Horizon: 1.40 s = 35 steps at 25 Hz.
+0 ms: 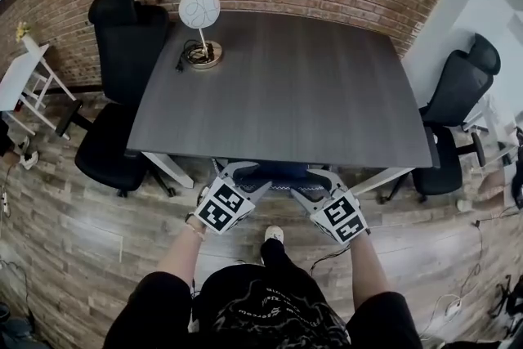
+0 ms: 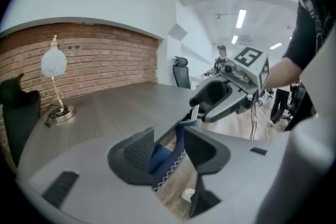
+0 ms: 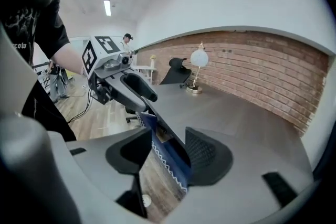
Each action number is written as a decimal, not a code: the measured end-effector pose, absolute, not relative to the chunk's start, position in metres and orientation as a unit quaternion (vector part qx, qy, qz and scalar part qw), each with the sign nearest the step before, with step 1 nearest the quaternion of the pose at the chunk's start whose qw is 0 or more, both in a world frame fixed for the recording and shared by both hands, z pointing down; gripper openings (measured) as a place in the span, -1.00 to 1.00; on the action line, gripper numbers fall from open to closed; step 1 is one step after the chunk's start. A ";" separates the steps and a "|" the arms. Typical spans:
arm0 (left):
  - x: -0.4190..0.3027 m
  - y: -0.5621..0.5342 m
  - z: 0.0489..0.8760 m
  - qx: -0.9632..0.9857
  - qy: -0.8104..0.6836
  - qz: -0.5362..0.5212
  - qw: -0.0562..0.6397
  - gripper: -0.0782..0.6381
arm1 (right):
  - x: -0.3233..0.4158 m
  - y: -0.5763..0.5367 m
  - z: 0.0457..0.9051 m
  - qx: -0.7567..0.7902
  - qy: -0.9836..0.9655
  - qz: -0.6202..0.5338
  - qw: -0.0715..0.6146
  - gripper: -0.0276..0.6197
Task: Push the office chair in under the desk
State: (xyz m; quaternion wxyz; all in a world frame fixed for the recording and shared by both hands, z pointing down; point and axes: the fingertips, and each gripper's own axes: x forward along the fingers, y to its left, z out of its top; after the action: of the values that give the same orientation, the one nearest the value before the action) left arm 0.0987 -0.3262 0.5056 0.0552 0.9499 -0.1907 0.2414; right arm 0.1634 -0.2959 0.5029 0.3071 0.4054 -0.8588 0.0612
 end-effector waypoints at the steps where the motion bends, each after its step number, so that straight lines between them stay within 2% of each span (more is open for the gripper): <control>1: 0.095 -0.325 0.498 0.951 -0.204 0.223 0.060 -0.27 | 0.162 -0.293 0.497 0.414 -0.858 0.058 0.298 -0.29; 9: 0.052 -0.306 0.454 0.944 -0.296 0.105 0.102 -0.27 | 0.157 -0.263 0.455 0.492 -0.843 0.022 0.216 -0.29; 16: 0.016 -0.282 0.429 0.931 -0.349 0.048 0.096 -0.27 | 0.157 -0.241 0.423 0.557 -0.819 0.016 0.133 -0.29; 26: -0.018 -0.260 0.395 0.915 -0.400 0.007 0.058 -0.27 | 0.151 -0.223 0.398 0.610 -0.789 0.008 0.074 -0.29; 31: -0.025 -0.260 0.388 0.911 -0.409 -0.002 0.050 -0.27 | 0.143 -0.219 0.392 0.612 -0.787 0.001 0.076 -0.29; 35: -0.023 -0.261 0.382 0.909 -0.413 -0.009 0.047 -0.46 | 0.142 -0.221 0.388 0.617 -0.784 -0.008 0.077 -0.45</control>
State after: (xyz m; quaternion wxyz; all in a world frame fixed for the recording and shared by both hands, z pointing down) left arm -0.0229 -0.2610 0.3825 0.0473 0.9093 -0.4134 -0.0087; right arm 0.1420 -0.2208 0.3876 0.0766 0.6165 -0.7836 -0.0077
